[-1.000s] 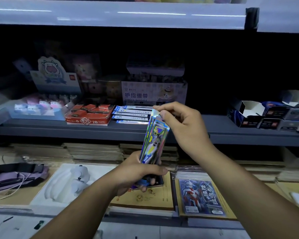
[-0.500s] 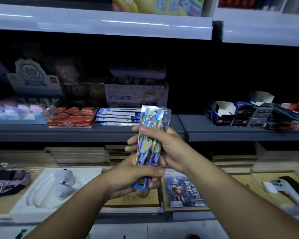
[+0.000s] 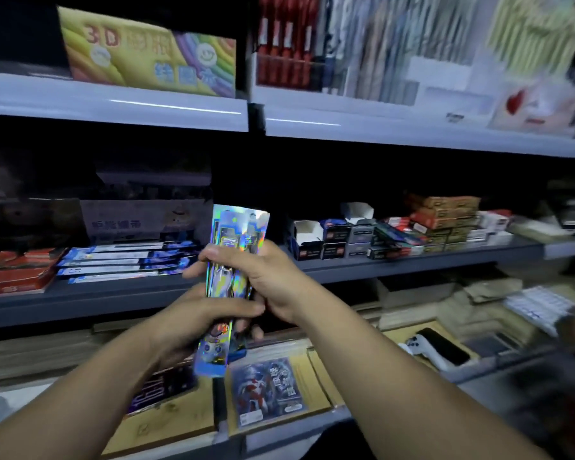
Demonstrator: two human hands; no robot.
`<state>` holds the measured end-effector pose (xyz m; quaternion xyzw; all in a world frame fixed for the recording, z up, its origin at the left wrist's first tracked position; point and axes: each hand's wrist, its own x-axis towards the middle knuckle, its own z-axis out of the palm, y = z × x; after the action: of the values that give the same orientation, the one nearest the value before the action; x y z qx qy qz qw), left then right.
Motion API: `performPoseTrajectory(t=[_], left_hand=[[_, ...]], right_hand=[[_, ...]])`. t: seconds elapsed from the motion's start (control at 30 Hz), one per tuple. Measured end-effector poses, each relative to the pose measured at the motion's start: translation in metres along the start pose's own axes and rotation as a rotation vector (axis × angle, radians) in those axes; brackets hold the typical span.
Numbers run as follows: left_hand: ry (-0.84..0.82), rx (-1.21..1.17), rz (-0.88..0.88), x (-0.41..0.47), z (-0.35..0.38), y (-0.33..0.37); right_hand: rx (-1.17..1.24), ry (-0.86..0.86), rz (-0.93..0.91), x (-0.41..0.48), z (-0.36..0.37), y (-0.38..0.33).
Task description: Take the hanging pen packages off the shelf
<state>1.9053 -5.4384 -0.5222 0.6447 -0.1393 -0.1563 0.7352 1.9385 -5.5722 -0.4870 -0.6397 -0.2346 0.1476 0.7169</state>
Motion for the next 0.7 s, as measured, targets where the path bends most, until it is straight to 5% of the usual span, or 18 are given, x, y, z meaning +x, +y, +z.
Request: performPoseTrajectory(t=[0.3, 0.43, 0.53, 0.7], left_hand=[[0.276, 0.306, 0.054, 0.086, 0.043, -0.002], [0.438, 0.734, 0.154, 0.107, 0.057, -0.002], [0.46, 0.87, 0.197, 0.116, 0.063, -0.001], [0.448, 0.914, 0.229, 0.134, 0.073, -0.009]], right_hand=[[-0.118, 0.349, -0.056, -0.015, -0.094, -0.016], [-0.711, 0.788, -0.179, -0.041, -0.179, -0.027], [-1.391, 0.886, 0.14, -0.054, -0.235, -0.034], [-1.491, 0.752, 0.547, -0.033, -0.275, -0.036]])
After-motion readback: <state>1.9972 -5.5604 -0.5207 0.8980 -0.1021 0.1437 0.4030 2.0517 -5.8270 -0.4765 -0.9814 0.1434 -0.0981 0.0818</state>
